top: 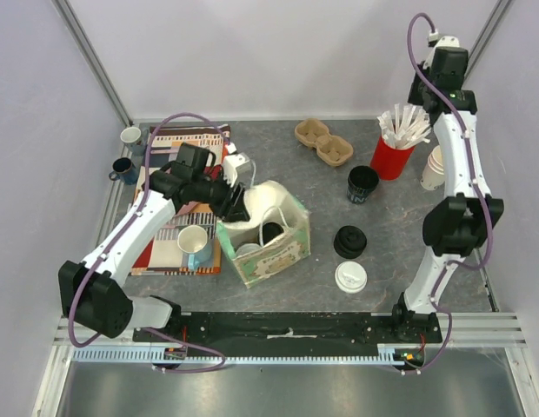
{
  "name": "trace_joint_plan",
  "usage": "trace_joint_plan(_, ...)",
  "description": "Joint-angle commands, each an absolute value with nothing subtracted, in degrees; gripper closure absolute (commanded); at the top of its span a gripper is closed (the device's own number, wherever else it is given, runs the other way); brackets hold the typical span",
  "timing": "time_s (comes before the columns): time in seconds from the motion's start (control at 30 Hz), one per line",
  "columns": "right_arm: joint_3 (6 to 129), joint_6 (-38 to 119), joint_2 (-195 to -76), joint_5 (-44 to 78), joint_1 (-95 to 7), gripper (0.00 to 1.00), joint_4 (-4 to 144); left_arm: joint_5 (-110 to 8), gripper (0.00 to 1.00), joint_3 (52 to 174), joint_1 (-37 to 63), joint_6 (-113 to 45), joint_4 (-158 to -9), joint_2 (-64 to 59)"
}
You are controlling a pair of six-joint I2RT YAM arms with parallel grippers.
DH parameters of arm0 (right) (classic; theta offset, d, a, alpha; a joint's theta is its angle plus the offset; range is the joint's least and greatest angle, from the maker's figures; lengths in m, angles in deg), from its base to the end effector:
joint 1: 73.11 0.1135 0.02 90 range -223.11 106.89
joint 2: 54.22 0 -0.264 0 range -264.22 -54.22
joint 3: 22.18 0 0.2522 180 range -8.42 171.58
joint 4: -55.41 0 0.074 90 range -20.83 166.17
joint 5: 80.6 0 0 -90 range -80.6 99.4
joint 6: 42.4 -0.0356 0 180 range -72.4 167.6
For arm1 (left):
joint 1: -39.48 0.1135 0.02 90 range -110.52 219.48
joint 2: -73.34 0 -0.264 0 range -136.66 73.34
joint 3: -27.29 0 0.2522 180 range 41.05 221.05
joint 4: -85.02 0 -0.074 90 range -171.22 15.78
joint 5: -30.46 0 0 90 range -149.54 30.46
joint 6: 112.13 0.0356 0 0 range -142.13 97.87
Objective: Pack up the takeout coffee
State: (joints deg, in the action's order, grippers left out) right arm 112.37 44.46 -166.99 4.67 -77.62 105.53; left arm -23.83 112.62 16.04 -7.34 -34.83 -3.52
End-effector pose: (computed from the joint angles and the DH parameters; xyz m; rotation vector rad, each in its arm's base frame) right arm 0.4511 -0.0385 0.3985 0.1885 2.0565 -0.1000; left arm 0.2424 -0.1278 0.3270 1.0393 2.1788 -0.8334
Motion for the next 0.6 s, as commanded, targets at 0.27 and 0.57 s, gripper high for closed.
trace_joint_plan(0.27,108.47,44.27,-140.37,17.27,-74.51,1.0,84.65,-20.42,0.44,110.3,18.31,6.45,-38.23,0.47)
trace_joint_plan(0.57,105.07,17.23,-132.1,58.41,-74.34,1.0,69.73,-25.96,0.44,117.51,12.06,0.12,-33.41,1.36)
